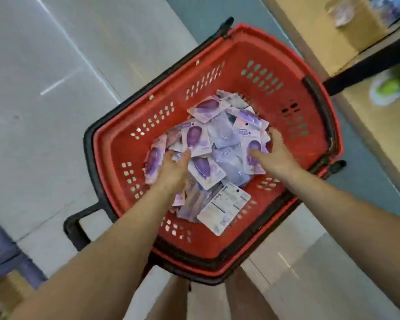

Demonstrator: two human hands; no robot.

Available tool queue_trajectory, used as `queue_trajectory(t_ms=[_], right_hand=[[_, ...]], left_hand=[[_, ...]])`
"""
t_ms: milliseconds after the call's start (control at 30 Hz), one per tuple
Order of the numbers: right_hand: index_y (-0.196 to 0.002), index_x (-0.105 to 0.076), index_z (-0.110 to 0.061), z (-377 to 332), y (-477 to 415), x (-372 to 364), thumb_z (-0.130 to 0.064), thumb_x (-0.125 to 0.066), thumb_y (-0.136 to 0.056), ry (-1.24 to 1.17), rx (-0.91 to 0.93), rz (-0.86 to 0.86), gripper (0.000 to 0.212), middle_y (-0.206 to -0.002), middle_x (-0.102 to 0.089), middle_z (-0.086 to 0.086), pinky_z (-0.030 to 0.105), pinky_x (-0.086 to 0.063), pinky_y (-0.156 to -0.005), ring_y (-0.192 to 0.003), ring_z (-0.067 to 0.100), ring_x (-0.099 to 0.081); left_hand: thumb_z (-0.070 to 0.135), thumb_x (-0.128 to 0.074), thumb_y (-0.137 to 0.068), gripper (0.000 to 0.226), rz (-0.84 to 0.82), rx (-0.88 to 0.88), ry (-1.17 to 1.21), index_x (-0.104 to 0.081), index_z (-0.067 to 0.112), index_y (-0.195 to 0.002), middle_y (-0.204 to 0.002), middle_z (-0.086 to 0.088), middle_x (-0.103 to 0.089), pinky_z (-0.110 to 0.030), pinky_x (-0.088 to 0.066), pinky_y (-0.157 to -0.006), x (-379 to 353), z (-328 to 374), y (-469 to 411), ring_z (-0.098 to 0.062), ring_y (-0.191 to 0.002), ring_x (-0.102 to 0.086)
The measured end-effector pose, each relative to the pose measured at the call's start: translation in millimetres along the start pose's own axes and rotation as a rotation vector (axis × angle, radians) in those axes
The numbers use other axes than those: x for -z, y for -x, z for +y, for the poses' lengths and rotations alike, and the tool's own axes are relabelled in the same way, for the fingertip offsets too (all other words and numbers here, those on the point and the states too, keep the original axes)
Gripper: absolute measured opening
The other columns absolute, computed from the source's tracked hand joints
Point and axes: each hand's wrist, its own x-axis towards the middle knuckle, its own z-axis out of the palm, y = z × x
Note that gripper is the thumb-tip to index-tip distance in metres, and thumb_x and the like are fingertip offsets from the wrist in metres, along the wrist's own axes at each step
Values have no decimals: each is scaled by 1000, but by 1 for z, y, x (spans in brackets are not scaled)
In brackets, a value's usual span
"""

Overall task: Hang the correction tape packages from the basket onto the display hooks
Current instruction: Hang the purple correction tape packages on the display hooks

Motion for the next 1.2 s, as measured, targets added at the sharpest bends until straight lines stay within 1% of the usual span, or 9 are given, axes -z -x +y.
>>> queue_trajectory(t_ms=[100, 200, 300, 533, 700, 867, 967, 1100, 1200], right_hand=[[-154, -15, -35, 4, -35, -9, -56, -70, -66, -91, -85, -43, 106, -143, -49, 16, 39, -48, -94, -115, 26, -59], [-157, -7, -29, 6, -52, -30, -31, -75, -86, -61, -119, -114, 98, -120, -58, 17, 40, -55, -83, -95, 24, -68], [-157, -13, -24, 7, -57, -50, -35, -86, -73, -37, -110, -71, 112, -144, -49, 12, 44, -48, -101, -124, 31, -55], [-154, -23, -26, 4, -45, -51, -30, -86, -74, -140, -21, -127, 102, -155, -38, 3, 37, -41, -108, -138, 24, -43], [-157, -1, -32, -12, -31, -15, -21, -85, -76, 90, 61, -200, 117, -151, -45, 11, 31, -43, -89, -129, 31, -51], [-127, -51, -10, -27, -71, 20, -30, -85, -71, 205, 50, 122, 70, -120, -65, 14, 27, -35, -73, -111, 33, -61], [-120, -55, -7, -30, -108, 16, -37, -81, -75, 322, 66, 81, 60, -121, -64, 15, 30, -37, -77, -113, 33, -59], [-134, -40, -14, -21, -131, -3, -42, -79, -78, 361, 37, -76, 74, -133, -57, 14, 35, -41, -90, -123, 37, -52], [-132, -39, -18, -20, -126, -11, -41, -84, -72, 419, 87, -33, 78, -131, -57, 10, 42, -43, -91, -122, 36, -54]], left_hand=[[69, -60, -67, 93, 99, 5, 154, -34, 27, -145, -126, -18, -62, -57, -53, -91, -21, 8, -29, -41, -103, -65], [56, -66, -63, 73, 223, 22, 214, -41, 22, -123, -117, -15, -63, -56, -51, -96, -37, 9, -57, -36, -103, -64], [44, -81, -58, 70, 267, 69, 398, -36, 25, -110, -111, -10, -60, -56, -54, -90, -47, 14, -66, -32, -96, -66], [26, -85, -71, 91, 264, -34, 238, -31, 24, -144, -141, -10, -42, -35, -47, -96, -69, 8, -61, -25, -108, -53], [4, -87, -65, 99, 256, -107, 297, -33, 28, -144, -131, -1, -49, -45, -49, -103, -61, 13, -48, -20, -113, -57], [-13, -77, -72, 80, 146, -81, 358, -43, 23, -136, -109, 0, -73, -32, -58, -83, -35, 3, -8, -13, -95, -71], [-19, -72, -73, 69, 23, -77, 297, -52, 19, -126, -81, 5, -77, -19, -55, -56, -20, -5, 9, -6, -68, -72], [-20, -69, -76, 55, -75, -155, 87, -65, 23, -110, -81, 7, -77, -22, -56, -58, -11, -13, 10, -8, -66, -71], [5, -75, -79, 38, -75, -286, -371, -62, 34, -100, -76, 19, -71, -22, -47, -66, -15, -22, 0, -5, -73, -66]])
